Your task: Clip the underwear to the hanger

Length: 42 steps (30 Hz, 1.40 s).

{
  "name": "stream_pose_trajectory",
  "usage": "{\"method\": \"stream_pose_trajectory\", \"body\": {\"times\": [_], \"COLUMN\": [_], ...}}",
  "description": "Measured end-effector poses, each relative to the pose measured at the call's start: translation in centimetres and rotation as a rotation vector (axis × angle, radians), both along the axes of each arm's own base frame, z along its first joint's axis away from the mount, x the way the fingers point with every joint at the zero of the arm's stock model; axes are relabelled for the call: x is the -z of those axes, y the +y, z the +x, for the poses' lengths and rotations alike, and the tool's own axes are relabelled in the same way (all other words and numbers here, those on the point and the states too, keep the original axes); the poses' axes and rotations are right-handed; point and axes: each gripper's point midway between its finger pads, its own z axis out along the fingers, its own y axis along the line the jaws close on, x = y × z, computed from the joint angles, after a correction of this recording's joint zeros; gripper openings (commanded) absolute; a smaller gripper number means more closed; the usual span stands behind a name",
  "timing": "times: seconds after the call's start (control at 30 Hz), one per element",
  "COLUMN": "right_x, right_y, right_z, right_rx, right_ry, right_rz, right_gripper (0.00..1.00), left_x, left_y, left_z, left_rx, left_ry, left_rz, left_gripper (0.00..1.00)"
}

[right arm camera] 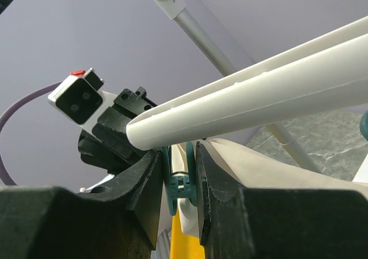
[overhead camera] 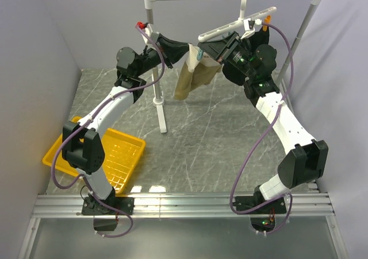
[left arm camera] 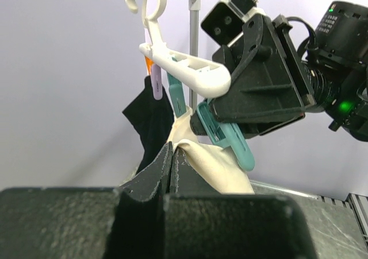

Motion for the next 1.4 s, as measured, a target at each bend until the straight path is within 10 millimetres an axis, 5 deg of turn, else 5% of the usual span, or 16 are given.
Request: {"method": "stream_pose_trajectory", "body": {"times": [0.43,1.0,1.4], "right_x": [-0.06,0.14,0.53], "right_y": [0.07,0.13,0.23], "right_z": [-0.07,0.07,0.29], "right_rx": [-0.002,-0.003,-0.008], "right_ry": [-0.003,0.001,0.023], "right_rz": [0.001,-0.001,0.003], "right_gripper": [0.2,0.28,0.44], "left_x": [-0.65,-0.66,-0.67], "left_y": [0.11,0.08,0.08], "left_z": [0.04,0.01,0.0], "left_rx": [-0.007,-0.002,-0.001], "left_ry": [-0.007,0.004,0.004], "left_rz": [-0.012,-0.017,-0.017], "left_gripper": [0.0,0.0,0.0]}}
